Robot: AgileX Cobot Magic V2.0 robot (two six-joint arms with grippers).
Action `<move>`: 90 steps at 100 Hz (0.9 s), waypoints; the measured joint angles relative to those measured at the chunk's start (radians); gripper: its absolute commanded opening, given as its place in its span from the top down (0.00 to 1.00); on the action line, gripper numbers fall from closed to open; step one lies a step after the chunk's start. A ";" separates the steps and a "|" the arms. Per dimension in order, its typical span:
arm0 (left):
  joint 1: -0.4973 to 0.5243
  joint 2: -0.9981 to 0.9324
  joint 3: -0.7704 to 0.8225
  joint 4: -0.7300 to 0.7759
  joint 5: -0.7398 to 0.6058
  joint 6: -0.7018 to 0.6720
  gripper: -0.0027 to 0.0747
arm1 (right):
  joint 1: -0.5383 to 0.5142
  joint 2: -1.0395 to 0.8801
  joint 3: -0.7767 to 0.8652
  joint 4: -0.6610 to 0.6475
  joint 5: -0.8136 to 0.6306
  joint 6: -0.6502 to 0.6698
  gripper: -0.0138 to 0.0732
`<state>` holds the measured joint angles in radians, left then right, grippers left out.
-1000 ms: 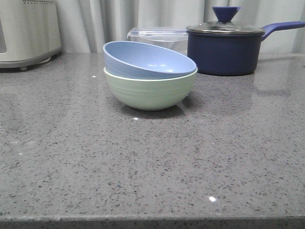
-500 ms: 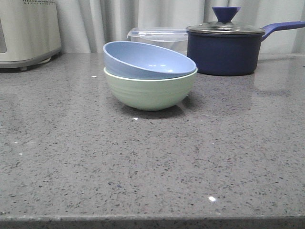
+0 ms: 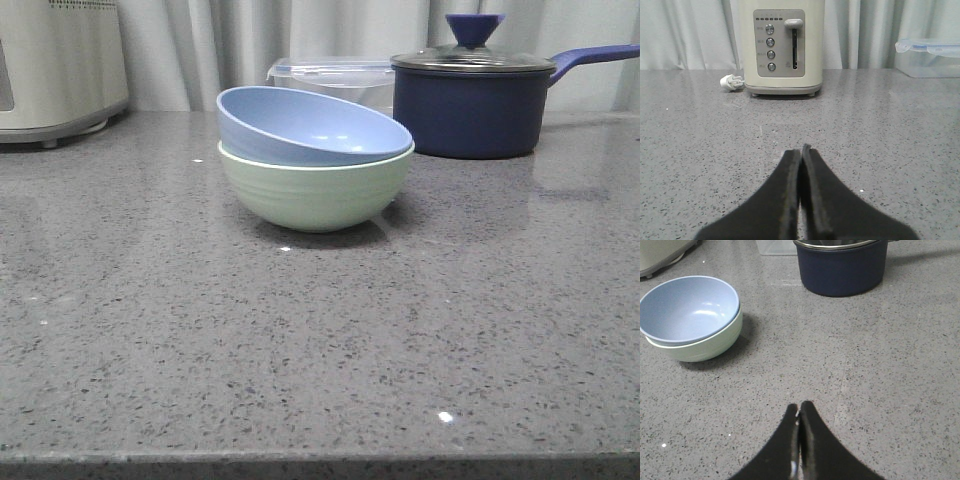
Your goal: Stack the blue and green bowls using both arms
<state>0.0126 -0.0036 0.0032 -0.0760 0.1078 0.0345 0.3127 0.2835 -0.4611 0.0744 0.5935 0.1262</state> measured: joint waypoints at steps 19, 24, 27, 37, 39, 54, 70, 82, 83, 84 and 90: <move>0.000 0.000 0.000 0.000 0.000 0.000 0.99 | 0.000 0.000 0.000 0.000 0.001 0.000 0.93; 0.000 0.000 0.000 0.002 0.000 0.000 0.99 | 0.000 0.000 0.000 0.000 0.001 0.000 0.93; 0.000 0.000 0.000 0.002 0.000 0.000 0.99 | 0.000 0.000 0.000 0.000 0.001 0.000 0.93; 0.000 0.000 0.000 0.002 0.000 -0.002 0.99 | 0.000 0.000 0.000 0.000 0.001 0.000 0.93; 0.000 0.000 0.000 0.002 0.000 -0.002 0.99 | 0.000 0.000 0.000 0.000 0.001 0.000 0.93; 0.000 0.000 0.000 0.002 0.000 -0.002 0.99 | -0.007 0.000 0.015 -0.002 -0.022 0.000 0.93; 0.000 0.000 0.000 0.002 0.000 -0.002 0.99 | -0.072 0.000 0.093 -0.026 -0.164 0.000 0.93; 0.000 0.000 0.000 0.002 0.000 -0.002 0.99 | -0.136 -0.008 0.184 -0.033 -0.322 0.000 0.93; 0.000 0.000 0.000 0.002 0.000 -0.002 0.99 | -0.143 -0.008 0.189 -0.033 -0.330 0.000 0.93; 0.000 0.000 0.000 0.002 0.000 -0.002 0.99 | -0.146 -0.012 0.194 -0.033 -0.338 0.000 0.93; 0.000 0.000 0.000 0.002 0.000 -0.002 0.99 | -0.171 -0.031 0.241 -0.033 -0.403 0.000 0.93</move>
<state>0.0126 -0.0036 0.0032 -0.0739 0.1078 0.0329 0.1417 0.2524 -0.2199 0.0414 0.1906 0.1262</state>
